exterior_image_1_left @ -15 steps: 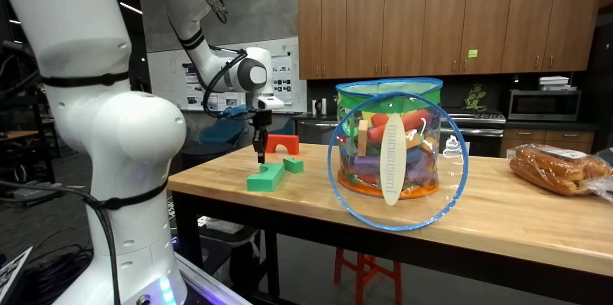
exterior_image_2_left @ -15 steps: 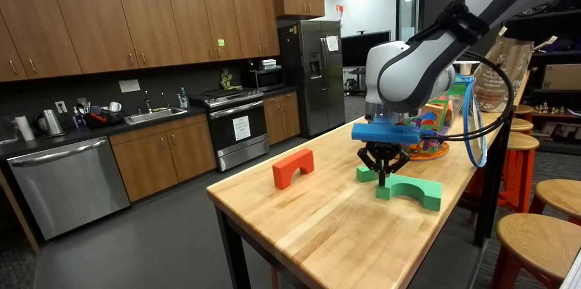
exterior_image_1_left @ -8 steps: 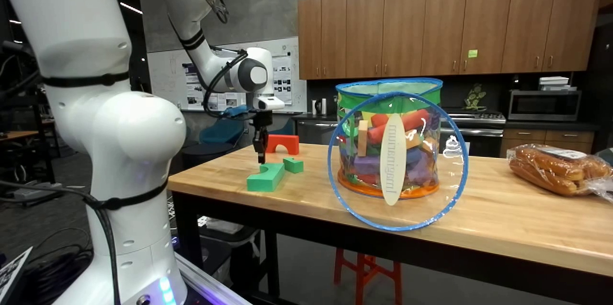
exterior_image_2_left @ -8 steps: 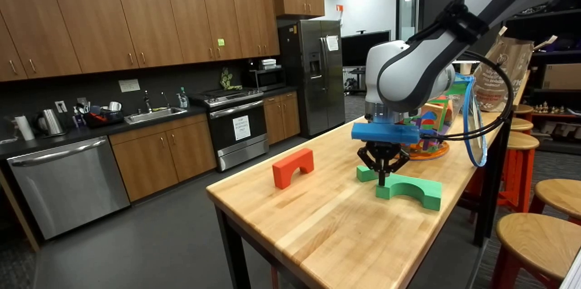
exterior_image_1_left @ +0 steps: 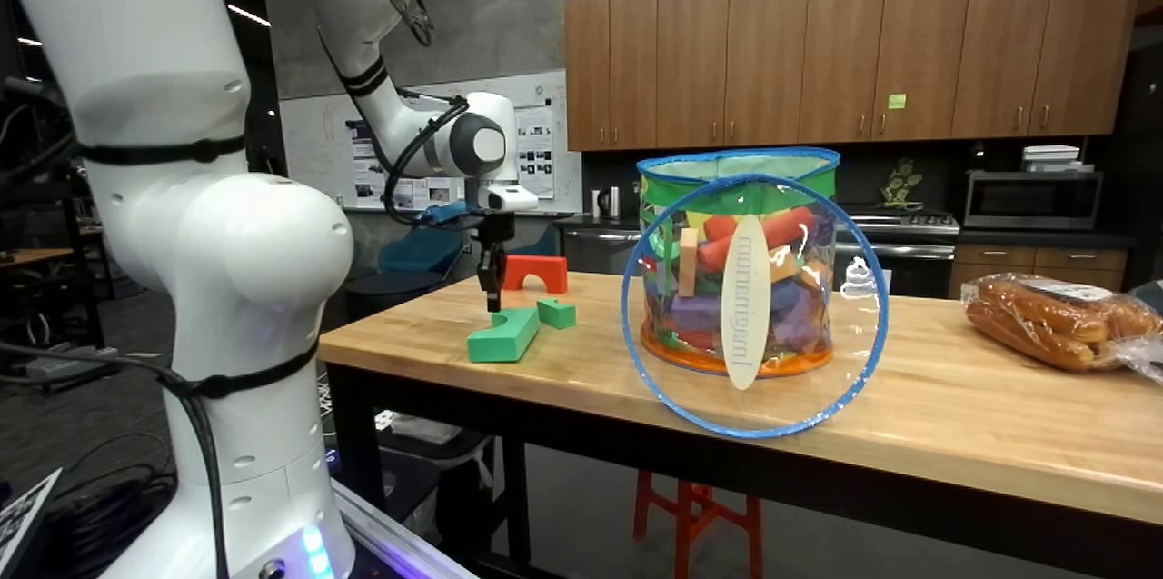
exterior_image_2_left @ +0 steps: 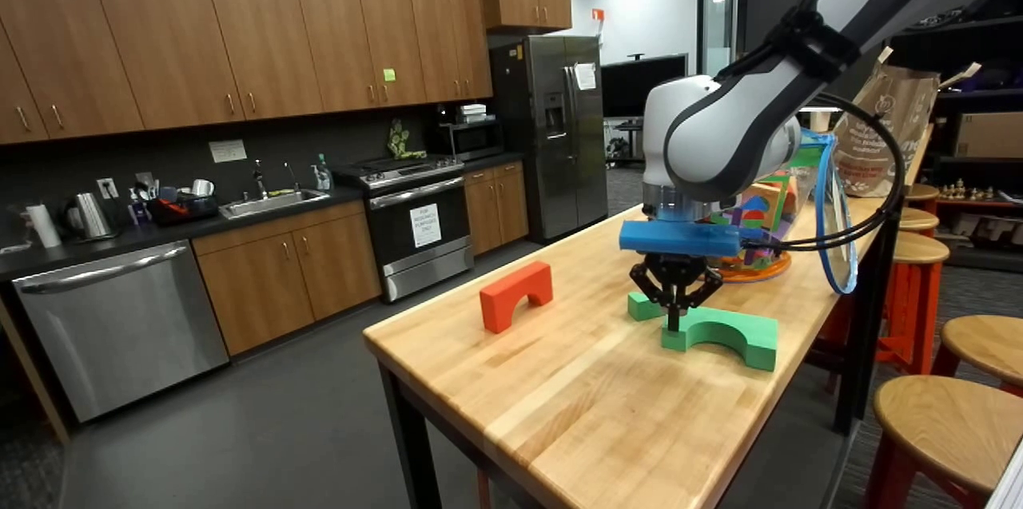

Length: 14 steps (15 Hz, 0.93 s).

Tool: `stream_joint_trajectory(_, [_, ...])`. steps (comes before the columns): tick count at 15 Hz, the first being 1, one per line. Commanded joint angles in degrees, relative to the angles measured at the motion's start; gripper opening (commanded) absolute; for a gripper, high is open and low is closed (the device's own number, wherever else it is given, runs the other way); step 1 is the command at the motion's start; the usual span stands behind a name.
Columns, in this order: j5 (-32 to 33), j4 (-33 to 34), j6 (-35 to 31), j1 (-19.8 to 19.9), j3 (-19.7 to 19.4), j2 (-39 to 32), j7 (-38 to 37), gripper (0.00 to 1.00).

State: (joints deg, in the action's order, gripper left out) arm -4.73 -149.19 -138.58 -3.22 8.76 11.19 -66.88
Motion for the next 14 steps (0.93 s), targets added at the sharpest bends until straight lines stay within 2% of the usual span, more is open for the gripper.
stream_joint_trajectory(1, [-1.83, -0.21, -0.78, -1.4, 0.55, -1.5, 1.09, 0.0])
stream_joint_trajectory(7, [-4.69, -0.7, -1.04, -4.07, 2.03, -2.99, 1.36, 0.0])
stream_joint_trajectory(14, [-4.64, -1.24, -1.59, -4.19, 1.88, -2.65, 0.97, 0.0])
